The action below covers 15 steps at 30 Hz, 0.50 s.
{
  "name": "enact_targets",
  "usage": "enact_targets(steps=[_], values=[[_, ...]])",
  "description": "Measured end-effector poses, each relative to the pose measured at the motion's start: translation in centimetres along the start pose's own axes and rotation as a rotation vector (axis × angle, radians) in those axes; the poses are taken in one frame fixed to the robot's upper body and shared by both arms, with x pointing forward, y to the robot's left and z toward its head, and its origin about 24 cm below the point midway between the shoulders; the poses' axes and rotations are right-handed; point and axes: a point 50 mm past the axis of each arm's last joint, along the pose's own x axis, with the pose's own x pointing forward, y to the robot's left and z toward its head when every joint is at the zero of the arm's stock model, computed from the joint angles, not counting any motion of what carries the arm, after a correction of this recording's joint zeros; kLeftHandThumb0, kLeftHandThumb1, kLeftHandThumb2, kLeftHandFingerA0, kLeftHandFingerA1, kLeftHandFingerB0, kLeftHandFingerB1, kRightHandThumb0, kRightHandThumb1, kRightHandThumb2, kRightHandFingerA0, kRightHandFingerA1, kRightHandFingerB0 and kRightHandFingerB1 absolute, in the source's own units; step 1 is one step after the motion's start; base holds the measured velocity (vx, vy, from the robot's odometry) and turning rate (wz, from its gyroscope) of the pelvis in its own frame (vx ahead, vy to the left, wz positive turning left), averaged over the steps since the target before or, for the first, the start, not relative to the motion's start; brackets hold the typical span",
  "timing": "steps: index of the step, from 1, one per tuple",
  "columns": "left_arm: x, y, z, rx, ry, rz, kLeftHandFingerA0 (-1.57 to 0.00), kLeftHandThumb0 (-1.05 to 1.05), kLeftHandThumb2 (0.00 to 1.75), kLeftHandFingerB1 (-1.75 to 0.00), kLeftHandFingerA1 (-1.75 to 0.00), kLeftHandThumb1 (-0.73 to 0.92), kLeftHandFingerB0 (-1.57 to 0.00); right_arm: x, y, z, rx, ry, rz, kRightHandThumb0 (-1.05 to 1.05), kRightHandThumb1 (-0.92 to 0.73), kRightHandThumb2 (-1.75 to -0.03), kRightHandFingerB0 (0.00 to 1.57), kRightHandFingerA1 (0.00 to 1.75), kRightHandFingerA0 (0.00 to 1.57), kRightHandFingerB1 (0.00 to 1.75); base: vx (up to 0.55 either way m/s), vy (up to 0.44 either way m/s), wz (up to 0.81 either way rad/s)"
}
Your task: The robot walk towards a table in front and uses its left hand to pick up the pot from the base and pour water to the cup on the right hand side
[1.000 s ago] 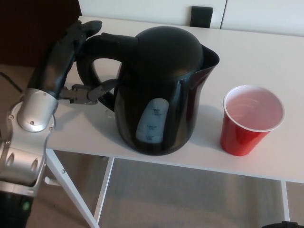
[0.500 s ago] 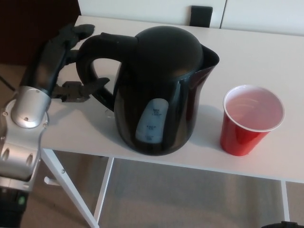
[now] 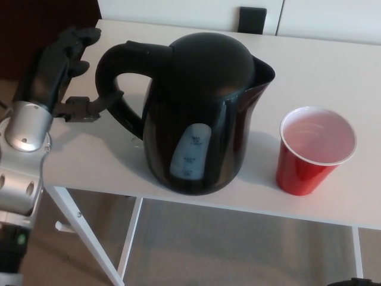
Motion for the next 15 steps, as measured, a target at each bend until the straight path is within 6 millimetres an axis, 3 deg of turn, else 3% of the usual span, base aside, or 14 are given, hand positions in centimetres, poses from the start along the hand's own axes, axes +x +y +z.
enact_targets(steps=[1, 8, 9, 13, 14, 15], values=[[0.0, 0.0, 0.0, 0.000, 0.000, 0.000, -0.38, -0.44, 0.64, -0.39, -0.45, 0.42, -0.28, 0.0, 0.0, 0.0, -0.001, 0.000, 0.000, -0.32, -0.65, -0.59, 0.50, 0.53, 0.69, 0.45, 0.00, 0.000, 0.00], [0.5, -0.7, 0.9, -0.005, -0.022, -0.004, -0.39, -0.44, 0.64, -0.39, -0.45, 0.42, -0.28, 0.0, 0.0, 0.1, -0.003, -0.005, 0.001, -0.33, -0.64, -0.58, 0.50, 0.52, 0.68, 0.45, 0.00, 0.000, 0.00], [0.6, -0.8, 1.0, -0.008, -0.023, -0.005, -0.45, -0.35, 0.55, -0.34, -0.40, 0.47, -0.32, 0.0, 0.0, 0.1, -0.003, -0.005, 0.001, -0.34, -0.63, -0.58, 0.51, 0.53, 0.68, 0.46, 0.00, 0.000, 0.00], [0.9, -1.4, 1.4, -0.011, -0.030, -0.008, -0.45, -0.35, 0.55, -0.34, -0.40, 0.47, -0.32, 0.0, -0.1, 0.2, -0.004, -0.007, 0.000, -0.34, -0.63, -0.58, 0.51, 0.53, 0.68, 0.46, 0.00, 0.000, 0.00], [1.0, -1.4, 1.5, -0.010, -0.034, -0.008, -0.40, -0.50, 0.66, -0.40, -0.46, 0.41, -0.29, 0.0, -0.1, 0.2, -0.004, -0.008, 0.000, -0.35, -0.64, -0.58, 0.50, 0.51, 0.69, 0.45, 0.00, 0.000, 0.00], [1.0, -1.5, 1.6, -0.009, -0.039, -0.006, -0.40, -0.50, 0.66, -0.40, -0.46, 0.41, -0.29, 0.0, -0.1, 0.2, -0.004, -0.009, 0.000, -0.35, -0.64, -0.58, 0.50, 0.51, 0.69, 0.45, 0.00, 0.000, 0.00]])
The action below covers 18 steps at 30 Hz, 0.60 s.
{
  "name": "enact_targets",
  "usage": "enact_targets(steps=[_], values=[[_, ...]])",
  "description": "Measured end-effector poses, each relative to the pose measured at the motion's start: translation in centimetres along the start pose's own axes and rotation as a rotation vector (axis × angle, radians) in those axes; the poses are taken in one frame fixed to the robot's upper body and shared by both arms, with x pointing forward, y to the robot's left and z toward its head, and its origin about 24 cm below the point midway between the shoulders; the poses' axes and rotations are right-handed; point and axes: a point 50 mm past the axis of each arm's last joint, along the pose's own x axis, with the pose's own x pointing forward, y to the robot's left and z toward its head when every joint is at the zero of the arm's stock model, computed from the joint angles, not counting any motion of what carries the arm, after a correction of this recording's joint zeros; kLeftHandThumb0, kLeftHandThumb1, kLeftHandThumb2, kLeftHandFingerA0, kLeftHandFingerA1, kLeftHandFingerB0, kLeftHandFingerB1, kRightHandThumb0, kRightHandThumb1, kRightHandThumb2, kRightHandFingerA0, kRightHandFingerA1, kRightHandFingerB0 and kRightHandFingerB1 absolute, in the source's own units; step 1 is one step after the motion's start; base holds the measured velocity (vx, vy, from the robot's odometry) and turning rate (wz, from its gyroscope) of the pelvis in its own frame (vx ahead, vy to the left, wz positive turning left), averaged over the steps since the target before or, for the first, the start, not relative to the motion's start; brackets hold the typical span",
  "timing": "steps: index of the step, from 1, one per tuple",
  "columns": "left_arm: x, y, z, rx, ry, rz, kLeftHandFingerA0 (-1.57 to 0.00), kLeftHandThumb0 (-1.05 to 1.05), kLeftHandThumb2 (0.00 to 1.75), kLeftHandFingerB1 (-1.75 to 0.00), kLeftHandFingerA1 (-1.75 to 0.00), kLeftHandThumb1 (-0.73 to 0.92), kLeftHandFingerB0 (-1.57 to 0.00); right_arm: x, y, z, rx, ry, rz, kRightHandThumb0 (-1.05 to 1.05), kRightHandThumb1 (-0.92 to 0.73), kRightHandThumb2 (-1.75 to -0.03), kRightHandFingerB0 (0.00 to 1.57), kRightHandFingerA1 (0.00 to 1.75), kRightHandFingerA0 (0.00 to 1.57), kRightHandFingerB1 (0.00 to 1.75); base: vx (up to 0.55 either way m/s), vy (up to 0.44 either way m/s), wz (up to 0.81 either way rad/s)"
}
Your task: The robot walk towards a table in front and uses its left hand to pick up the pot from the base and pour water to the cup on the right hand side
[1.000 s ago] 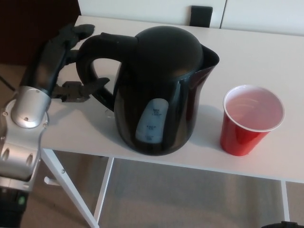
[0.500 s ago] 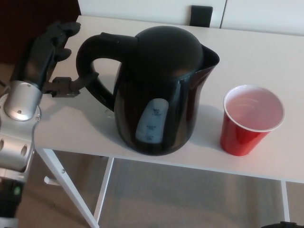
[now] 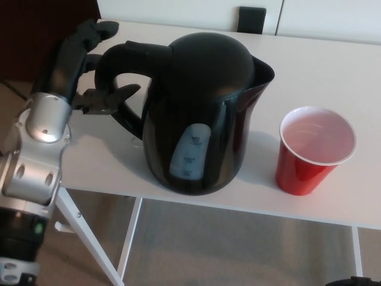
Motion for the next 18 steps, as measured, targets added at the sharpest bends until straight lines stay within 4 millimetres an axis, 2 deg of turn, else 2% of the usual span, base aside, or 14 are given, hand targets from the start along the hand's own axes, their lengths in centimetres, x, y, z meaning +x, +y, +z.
enact_targets(steps=[10, 11, 14, 15, 16, 17, 18], values=[[1.1, -1.2, 0.9, 0.013, -0.008, -0.010, -0.41, -0.54, 0.69, -0.41, -0.47, 0.41, -0.30, 0.0, -0.1, 0.7, -0.009, -0.027, 0.001, -0.34, -0.64, -0.58, 0.49, 0.50, 0.70, 0.44, 0.00, 0.000, 0.00], [1.3, -1.3, 1.0, 0.013, -0.007, -0.013, -0.49, -0.44, 0.55, -0.33, -0.40, 0.49, -0.36, 0.1, -0.1, 0.8, -0.011, -0.028, 0.002, -0.34, -0.64, -0.58, 0.48, 0.52, 0.71, 0.44, 0.00, 0.000, 0.00], [1.7, -2.1, 1.1, 0.018, -0.003, -0.024, -0.52, -0.42, 0.55, -0.33, -0.40, 0.50, -0.37, 0.1, -0.1, 0.9, -0.017, -0.031, 0.003, -0.33, -0.64, -0.58, 0.48, 0.53, 0.72, 0.44, 0.00, 0.000, 0.00], [1.8, -2.3, 1.1, 0.018, -0.001, -0.027, -1.00, -0.27, 0.62, -0.34, -0.53, 0.74, -0.38, 0.1, -0.1, 0.9, -0.019, -0.031, 0.003, -0.34, -0.63, -0.58, 0.49, 0.53, 0.72, 0.44, 0.00, 0.000, 0.00], [1.9, -2.5, 1.3, 0.019, -0.006, -0.029, -1.18, -0.25, 0.65, -0.35, -0.61, 0.79, -0.41, 0.1, -0.1, 0.9, -0.020, -0.030, 0.003, -0.35, -0.64, -0.59, 0.49, 0.52, 0.71, 0.44, 0.00, 0.000, 0.00], [2.2, -2.7, 1.3, 0.024, -0.003, -0.036, -1.18, -0.25, 0.65, -0.35, -0.61, 0.79, -0.41, 0.1, -0.1, 0.9, -0.020, -0.029, 0.003, -0.35, -0.64, -0.59, 0.49, 0.52, 0.71, 0.44, 0.00, 0.000, 0.00], [2.5, -2.8, 1.5, 0.029, 0.000, -0.041, -1.08, -0.13, 0.62, -0.40, -0.83, 0.75, -0.58, 0.1, -0.1, 1.0, -0.021, -0.030, 0.003, -0.35, -0.64, -0.59, 0.50, 0.53, 0.72, 0.45, 0.00, 0.000, 0.00]])
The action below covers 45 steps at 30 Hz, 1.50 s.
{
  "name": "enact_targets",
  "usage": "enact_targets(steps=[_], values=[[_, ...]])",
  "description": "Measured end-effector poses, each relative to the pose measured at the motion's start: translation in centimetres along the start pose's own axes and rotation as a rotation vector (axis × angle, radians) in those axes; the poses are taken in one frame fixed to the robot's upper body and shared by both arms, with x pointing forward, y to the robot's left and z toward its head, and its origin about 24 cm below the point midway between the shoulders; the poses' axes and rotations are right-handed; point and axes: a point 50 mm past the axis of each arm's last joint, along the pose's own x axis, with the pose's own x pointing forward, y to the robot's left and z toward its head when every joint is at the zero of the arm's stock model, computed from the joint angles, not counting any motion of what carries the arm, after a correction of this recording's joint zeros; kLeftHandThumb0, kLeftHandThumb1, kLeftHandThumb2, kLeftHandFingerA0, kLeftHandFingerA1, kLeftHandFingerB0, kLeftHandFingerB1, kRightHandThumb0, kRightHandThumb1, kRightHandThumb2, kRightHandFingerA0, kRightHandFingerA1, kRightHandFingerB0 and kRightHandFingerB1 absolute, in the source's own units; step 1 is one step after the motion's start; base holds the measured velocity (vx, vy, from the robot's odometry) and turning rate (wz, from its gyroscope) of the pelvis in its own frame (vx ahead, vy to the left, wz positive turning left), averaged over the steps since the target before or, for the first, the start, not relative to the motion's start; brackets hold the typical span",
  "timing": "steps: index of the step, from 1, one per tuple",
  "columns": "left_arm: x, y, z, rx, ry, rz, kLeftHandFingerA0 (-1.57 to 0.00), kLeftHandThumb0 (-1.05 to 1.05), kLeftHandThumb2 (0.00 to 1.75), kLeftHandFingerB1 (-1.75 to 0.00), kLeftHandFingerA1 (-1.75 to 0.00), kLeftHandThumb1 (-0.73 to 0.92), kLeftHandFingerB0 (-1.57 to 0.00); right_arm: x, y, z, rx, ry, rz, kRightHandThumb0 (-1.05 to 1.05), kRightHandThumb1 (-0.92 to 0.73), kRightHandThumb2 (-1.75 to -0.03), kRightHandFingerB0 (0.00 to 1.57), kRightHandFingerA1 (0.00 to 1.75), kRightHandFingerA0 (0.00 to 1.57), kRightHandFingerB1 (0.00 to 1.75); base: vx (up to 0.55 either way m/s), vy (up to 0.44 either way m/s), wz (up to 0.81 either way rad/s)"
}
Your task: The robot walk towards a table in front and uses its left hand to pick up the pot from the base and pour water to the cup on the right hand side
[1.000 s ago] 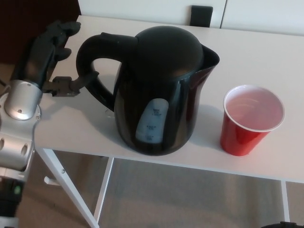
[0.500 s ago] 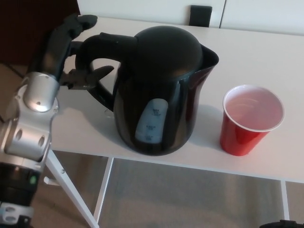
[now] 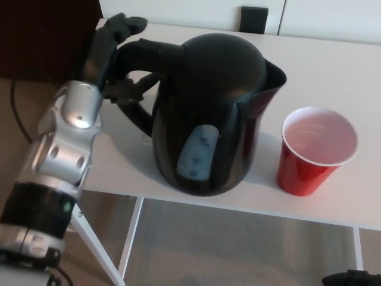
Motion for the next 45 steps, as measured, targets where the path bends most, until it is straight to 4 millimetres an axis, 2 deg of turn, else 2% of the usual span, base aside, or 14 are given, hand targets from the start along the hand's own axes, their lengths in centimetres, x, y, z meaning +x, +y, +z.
enact_targets(steps=[3, 4, 9, 10, 11, 14, 16, 20, 21, 24, 25, 33, 34, 45], values=[[1.0, 0.0, 0.3, 0.008, 0.023, -0.022, -0.96, -0.07, 0.62, -0.45, -0.88, 0.75, -0.70, 0.0, 0.0, 0.1, -0.004, -0.003, 0.000, -0.36, -0.64, -0.58, 0.50, 0.54, 0.71, 0.45, 0.00, 0.000, 0.00], [1.3, 0.0, 0.3, 0.003, 0.031, -0.029, -1.05, -0.03, 0.64, -0.56, -0.83, 0.78, -0.90, 0.0, 0.0, 0.1, -0.004, -0.003, 0.000, -0.34, -0.64, -0.58, 0.49, 0.53, 0.69, 0.45, 0.00, 0.000, 0.00], [2.4, 0.0, 0.4, -0.033, 0.057, -0.055, -0.96, -0.03, 0.71, -0.98, -1.13, 0.78, -0.88, 0.0, -0.2, 0.3, 0.001, -0.008, -0.007, -0.35, -0.64, -0.58, 0.50, 0.52, 0.72, 0.44, 0.00, 0.000, 0.00], [2.5, 0.0, 0.3, -0.042, 0.059, -0.056, -0.93, -0.01, 0.72, -1.03, -0.78, 0.79, -0.82, 0.0, -0.2, 0.3, 0.001, -0.008, -0.008, -0.42, -0.51, -0.80, 0.45, 0.63, 0.66, 0.54, 0.00, 0.000, 0.00], [2.6, 0.0, 0.3, -0.048, 0.059, -0.056, -0.94, -0.03, 0.71, -1.02, -0.76, 0.80, -0.79, 0.0, -0.2, 0.3, 0.000, -0.008, -0.008, -0.35, -0.64, -0.59, 0.50, 0.52, 0.73, 0.44, 0.00, 0.000, 0.00], [2.7, -0.1, 0.3, -0.060, 0.053, -0.059, -0.98, -0.06, 0.72, -0.99, -0.80, 0.81, -0.74, 0.1, -0.3, 0.4, 0.000, -0.006, -0.009, -0.35, -0.64, -0.59, 0.51, 0.54, 0.73, 0.45, 0.00, 0.000, 0.00], [2.7, -0.2, 0.3, -0.067, 0.042, -0.060, -0.85, -0.06, 0.66, -0.95, -0.51, 0.84, -0.74, 0.1, -0.3, 0.5, 0.001, -0.008, -0.011, -0.34, -0.65, -0.59, 0.50, 0.53, 0.70, 0.46, 0.00, 0.000, 0.00], [2.6, -0.2, 0.3, -0.089, 0.033, -0.057, -0.90, -0.15, 0.63, -0.76, -0.52, 0.77, -0.76, 0.0, -0.4, 0.5, 0.002, -0.011, -0.011, -0.34, -0.66, -0.59, 0.49, 0.52, 0.68, 0.45, 0.00, 0.000, 0.00], [2.6, -0.1, 0.3, -0.095, 0.032, -0.056, -1.02, -0.14, 0.64, -0.90, -1.39, 0.78, -0.75, 0.0, -0.4, 0.5, 0.001, -0.011, -0.010, -0.34, -0.64, -0.58, 0.50, 0.54, 0.72, 0.45, 0.00, 0.000, 0.00], [2.6, 0.0, 0.4, -0.135, 0.027, -0.044, -1.02, -0.14, 0.64, -0.90, -1.39, 0.78, -0.75, 0.0, -0.4, 0.5, -0.001, -0.011, -0.009, -0.34, -0.64, -0.58, 0.50, 0.54, 0.72, 0.45, 0.00, 0.000, 0.00], [2.6, 0.1, 0.5, -0.147, 0.024, -0.038, -0.98, -0.14, 0.66, -1.18, -1.47, 0.83, -0.76, 0.0, -0.4, 0.5, -0.001, -0.010, -0.009, -0.41, -0.51, -0.80, 0.45, 0.64, 0.69, 0.55, 0.00, 0.000, 0.00], [2.4, 1.8, 3.1, -0.302, -0.055, 0.068, -0.97, -0.17, 0.72, -1.07, -1.41, 0.77, -0.79, 0.0, -0.3, 0.5, -0.027, -0.005, -0.003, -0.40, -0.51, -0.80, 0.46, 0.64, 0.66, 0.55, 0.00, 0.000, 0.00], [2.4, 1.9, 3.4, -0.307, -0.061, 0.077, -0.98, -0.15, 0.66, -1.03, -1.41, 0.81, -0.80, 0.0, -0.3, 0.5, -0.028, -0.005, -0.003, -0.33, -0.65, -0.59, 0.51, 0.55, 0.70, 0.46, 0.00, 0.000, 0.00], [2.3, 3.4, 8.1, -0.309, -0.160, 0.220, -0.96, -0.15, 0.70, -1.04, -1.39, 0.78, -0.80, 0.0, -0.4, 0.2, -0.021, 0.009, -0.003, -0.37, -0.62, -0.58, 0.51, 0.53, 0.69, 0.45, 0.00, 0.000, 0.00]])
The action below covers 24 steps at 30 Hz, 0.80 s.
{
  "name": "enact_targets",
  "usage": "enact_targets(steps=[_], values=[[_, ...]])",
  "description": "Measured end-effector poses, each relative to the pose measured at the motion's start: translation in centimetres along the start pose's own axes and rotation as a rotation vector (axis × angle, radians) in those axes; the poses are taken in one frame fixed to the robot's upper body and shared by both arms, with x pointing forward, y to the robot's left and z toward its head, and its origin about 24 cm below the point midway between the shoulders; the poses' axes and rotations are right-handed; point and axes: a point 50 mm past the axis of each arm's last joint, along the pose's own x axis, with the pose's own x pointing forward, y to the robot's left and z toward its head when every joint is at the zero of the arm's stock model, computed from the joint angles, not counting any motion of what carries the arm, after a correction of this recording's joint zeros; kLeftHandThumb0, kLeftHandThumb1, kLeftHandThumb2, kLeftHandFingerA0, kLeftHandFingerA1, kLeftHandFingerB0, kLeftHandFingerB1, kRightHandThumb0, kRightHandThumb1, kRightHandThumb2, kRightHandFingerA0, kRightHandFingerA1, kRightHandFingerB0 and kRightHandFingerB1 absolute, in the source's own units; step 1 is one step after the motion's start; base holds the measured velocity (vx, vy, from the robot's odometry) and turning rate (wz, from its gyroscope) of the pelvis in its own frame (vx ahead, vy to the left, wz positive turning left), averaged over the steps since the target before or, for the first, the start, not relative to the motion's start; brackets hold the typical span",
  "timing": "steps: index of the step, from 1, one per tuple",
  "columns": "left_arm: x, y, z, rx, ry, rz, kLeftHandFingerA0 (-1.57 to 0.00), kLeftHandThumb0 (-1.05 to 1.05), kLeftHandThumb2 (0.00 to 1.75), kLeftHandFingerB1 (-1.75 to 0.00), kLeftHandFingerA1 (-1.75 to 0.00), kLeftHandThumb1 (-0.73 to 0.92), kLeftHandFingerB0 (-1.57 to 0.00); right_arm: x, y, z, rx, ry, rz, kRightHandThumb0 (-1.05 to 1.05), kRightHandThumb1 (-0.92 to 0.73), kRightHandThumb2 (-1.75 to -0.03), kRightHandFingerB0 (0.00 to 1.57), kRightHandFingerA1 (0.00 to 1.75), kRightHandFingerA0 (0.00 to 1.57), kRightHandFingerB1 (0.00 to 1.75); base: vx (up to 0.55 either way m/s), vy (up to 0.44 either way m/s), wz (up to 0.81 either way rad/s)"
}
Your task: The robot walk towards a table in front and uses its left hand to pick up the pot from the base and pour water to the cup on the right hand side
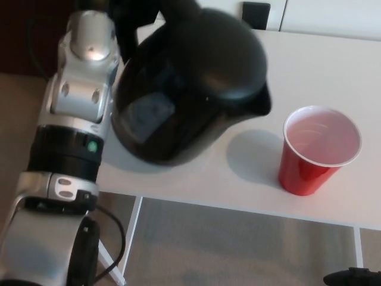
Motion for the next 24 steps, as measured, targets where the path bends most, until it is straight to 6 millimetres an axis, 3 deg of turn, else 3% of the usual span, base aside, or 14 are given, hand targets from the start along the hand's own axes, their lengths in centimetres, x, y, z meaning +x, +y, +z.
enact_targets(steps=[1, 2, 5, 9, 10, 14, 15, 16, 19, 20, 21, 24], values=[[-0.1, -0.2, 0.4, 0.011, -0.020, 0.001, -0.96, -0.15, 0.70, -1.04, -1.39, 0.78, -0.80, 0.0, 0.0, -0.1, -0.003, 0.003, 0.002, -0.37, -0.62, -0.58, 0.51, 0.53, 0.69, 0.45, 0.00, 0.000, 0.00], [-0.1, -0.3, 0.8, 0.019, -0.036, 0.003, -0.93, -0.17, 0.66, -0.90, -1.40, 0.79, -0.83, 0.0, 0.1, -0.1, -0.006, 0.004, 0.004, -0.33, -0.63, -0.58, 0.51, 0.52, 0.71, 0.45, 0.00, 0.000, 0.00], [-0.5, -0.9, 2.0, 0.065, -0.093, 0.003, -0.90, -0.14, 0.67, -0.90, -1.43, 0.79, -0.83, 0.1, 0.2, 0.0, -0.013, 0.007, 0.007, -0.32, -0.63, -0.58, 0.50, 0.54, 0.69, 0.45, 0.00, 0.000, 0.00], [-0.9, -1.6, 3.2, 0.124, -0.143, 0.016, -0.89, -0.18, 0.65, -0.99, -1.46, 0.81, -0.80, 0.2, 0.1, 0.1, -0.013, 0.006, 0.008, -0.32, -0.64, -0.58, 0.49, 0.53, 0.67, 0.45, 0.00, 0.000, 0.00], [-0.9, -1.6, 3.3, 0.132, -0.145, 0.019, -0.82, -0.17, 0.64, -1.09, -1.56, 0.81, -0.75, 0.2, 0.1, 0.1, -0.013, 0.008, 0.008, -0.32, -0.65, -0.58, 0.50, 0.52, 0.67, 0.45, 0.00, 0.000, 0.00], [-1.0, -2.0, 4.0, 0.178, -0.160, 0.037, -0.82, -0.17, 0.64, -1.09, -1.56, 0.81, -0.75, 0.2, 0.2, 0.1, -0.015, 0.009, 0.011, -0.32, -0.65, -0.58, 0.50, 0.52, 0.67, 0.45, 0.00, 0.000, 0.00], [-1.0, -2.0, 4.1, 0.184, -0.163, 0.042, -0.78, -0.22, 0.61, -0.96, -1.63, 0.70, -0.76, 0.2, 0.2, 0.2, -0.016, 0.008, 0.011, -0.33, -0.63, -0.58, 0.52, 0.53, 0.70, 0.46, 0.00, 0.000, 0.00], [-1.0, -2.0, 4.2, 0.192, -0.166, 0.046, -0.81, -0.24, 0.62, -0.81, -1.61, 0.68, -0.79, 0.2, 0.2, 0.2, -0.017, 0.008, 0.012, -0.32, -0.63, -0.58, 0.52, 0.53, 0.71, 0.46, 0.00, 0.000, 0.00], [-1.3, -2.7, 4.9, 0.269, -0.208, 0.054, -0.81, -0.24, 0.62, -0.81, -1.61, 0.68, -0.79, 0.3, 0.3, 0.3, -0.025, 0.009, 0.016, -0.32, -0.63, -0.58, 0.52, 0.53, 0.71, 0.46, 0.00, 0.000, 0.00], [-1.3, -2.8, 5.0, 0.281, -0.214, 0.056, -0.79, -0.23, 0.60, -1.25, -1.72, 0.73, -0.69, 0.3, 0.3, 0.3, -0.026, 0.009, 0.016, -0.34, -0.63, -0.58, 0.52, 0.52, 0.69, 0.45, 0.00, 0.000, 0.00], [-1.4, -3.0, 5.1, 0.309, -0.229, 0.061, -0.80, -0.18, 0.59, -1.34, -1.74, 0.72, -0.66, 0.3, 0.3, 0.4, -0.029, 0.010, 0.016, -0.35, -0.62, -0.58, 0.52, 0.52, 0.71, 0.45, 0.00, 0.000, 0.00], [-1.6, -3.2, 5.3, 0.381, -0.263, 0.072, -0.80, -0.18, 0.59, -1.34, -1.74, 0.72, -0.66, 0.4, 0.4, 0.5, -0.038, 0.013, 0.021, -0.35, -0.62, -0.58, 0.52, 0.52, 0.71, 0.45, 0.00, 0.000, 0.00]])
